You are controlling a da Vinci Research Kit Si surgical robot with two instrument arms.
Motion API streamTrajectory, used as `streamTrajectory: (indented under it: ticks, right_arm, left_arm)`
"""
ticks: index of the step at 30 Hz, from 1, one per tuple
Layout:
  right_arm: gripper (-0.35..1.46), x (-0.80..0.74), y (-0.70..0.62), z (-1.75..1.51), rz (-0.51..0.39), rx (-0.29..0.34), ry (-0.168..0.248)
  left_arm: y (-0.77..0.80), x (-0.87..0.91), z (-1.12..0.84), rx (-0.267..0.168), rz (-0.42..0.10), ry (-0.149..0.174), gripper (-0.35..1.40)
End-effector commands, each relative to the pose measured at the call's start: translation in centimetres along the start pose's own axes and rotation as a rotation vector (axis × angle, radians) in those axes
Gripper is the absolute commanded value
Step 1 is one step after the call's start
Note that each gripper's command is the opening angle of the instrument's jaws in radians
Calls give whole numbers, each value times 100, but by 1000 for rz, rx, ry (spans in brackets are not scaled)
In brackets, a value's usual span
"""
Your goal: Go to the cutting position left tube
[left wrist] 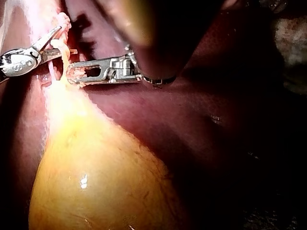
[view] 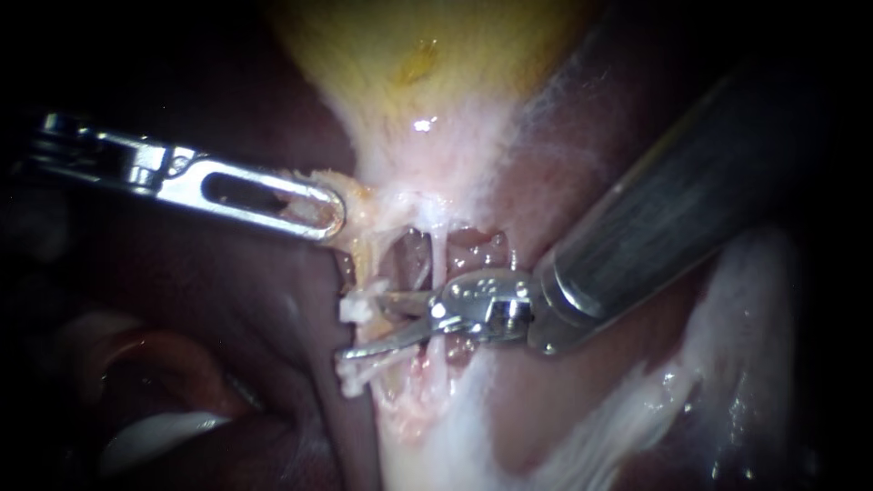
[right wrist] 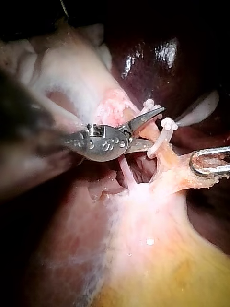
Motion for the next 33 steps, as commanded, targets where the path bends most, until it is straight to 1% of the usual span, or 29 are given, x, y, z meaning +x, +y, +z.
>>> streamTrajectory:
  ticks: [1,4,6,11,18,21,28,33]
  right_arm:
    - [141,0,0,1,7,6,-2]
    - [141,-1,3,2,30,17,14]
    - [141,-1,4,3,34,21,13]
    - [141,1,7,7,48,29,26]
    - [141,1,10,18,78,63,36]
    - [141,1,11,24,75,65,34]
    - [141,5,15,31,75,65,49]
    - [143,9,18,38,76,63,53]
  left_arm:
    - [0,0,0,0,0,0,-35]
    - [0,0,0,0,0,0,-35]
    - [0,0,0,0,0,0,-35]
    - [0,0,1,0,0,0,-35]
    - [0,-1,1,0,0,-1,-35]
    - [0,-1,2,0,0,-1,-35]
    - [0,-1,2,0,0,-1,-35]
    - [0,-1,2,-1,0,-1,-35]
